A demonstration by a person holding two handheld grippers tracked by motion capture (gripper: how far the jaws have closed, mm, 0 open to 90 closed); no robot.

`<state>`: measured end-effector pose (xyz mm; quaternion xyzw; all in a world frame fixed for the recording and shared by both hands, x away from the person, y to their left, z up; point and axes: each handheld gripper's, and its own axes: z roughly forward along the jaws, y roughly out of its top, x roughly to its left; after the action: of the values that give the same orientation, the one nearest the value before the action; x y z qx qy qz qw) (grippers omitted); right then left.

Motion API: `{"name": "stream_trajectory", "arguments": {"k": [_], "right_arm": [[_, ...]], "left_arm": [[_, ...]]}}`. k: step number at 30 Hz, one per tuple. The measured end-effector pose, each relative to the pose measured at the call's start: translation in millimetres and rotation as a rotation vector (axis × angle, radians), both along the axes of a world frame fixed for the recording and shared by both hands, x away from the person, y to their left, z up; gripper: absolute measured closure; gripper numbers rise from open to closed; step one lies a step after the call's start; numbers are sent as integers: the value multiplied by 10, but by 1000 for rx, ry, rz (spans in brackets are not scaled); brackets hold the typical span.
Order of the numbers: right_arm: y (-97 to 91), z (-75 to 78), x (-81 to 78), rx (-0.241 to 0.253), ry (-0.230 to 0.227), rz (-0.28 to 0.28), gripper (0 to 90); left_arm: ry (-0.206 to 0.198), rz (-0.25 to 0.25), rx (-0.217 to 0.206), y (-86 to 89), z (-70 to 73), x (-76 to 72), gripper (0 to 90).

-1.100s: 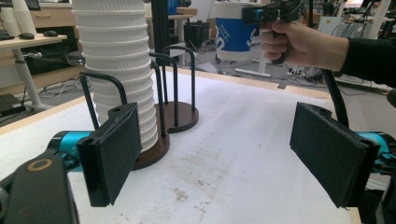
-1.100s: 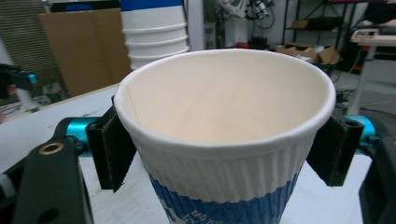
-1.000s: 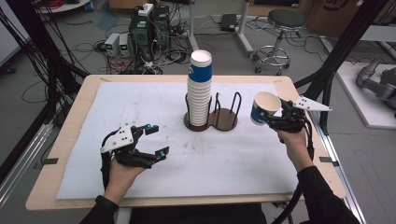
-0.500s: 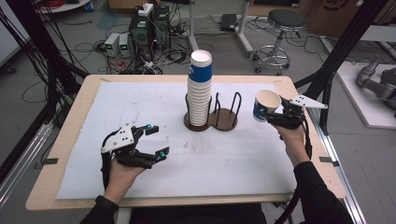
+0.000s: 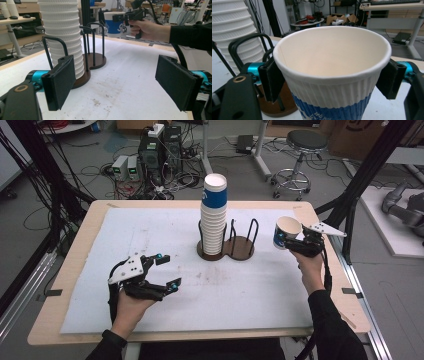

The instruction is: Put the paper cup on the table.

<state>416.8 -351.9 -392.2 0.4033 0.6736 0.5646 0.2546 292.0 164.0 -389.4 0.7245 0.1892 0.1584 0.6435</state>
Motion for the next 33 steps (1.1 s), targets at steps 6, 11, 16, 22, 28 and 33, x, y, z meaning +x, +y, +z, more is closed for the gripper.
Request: {"name": "stream_trajectory", "arguments": {"k": [6,11,16,22,28,33], "right_arm": [[-27,-94,23,11,10,-21,216],[-37,-174,57,8,32,-29,216],[-26,-254,103,3,58,-33,217],[4,-337,156,-8,79,-43,217],[14,-404,196,-21,101,-66,217],[13,-445,224,-51,118,-68,217]], "left_arm": [[0,1,2,-2,-2,-1,165],[4,-1,2,-12,-9,-2,165],[5,-3,8,-12,-21,0,165],[8,1,6,-7,-29,-7,165],[9,4,10,-4,-36,-11,165],[14,7,12,-7,-45,-4,165]]}}
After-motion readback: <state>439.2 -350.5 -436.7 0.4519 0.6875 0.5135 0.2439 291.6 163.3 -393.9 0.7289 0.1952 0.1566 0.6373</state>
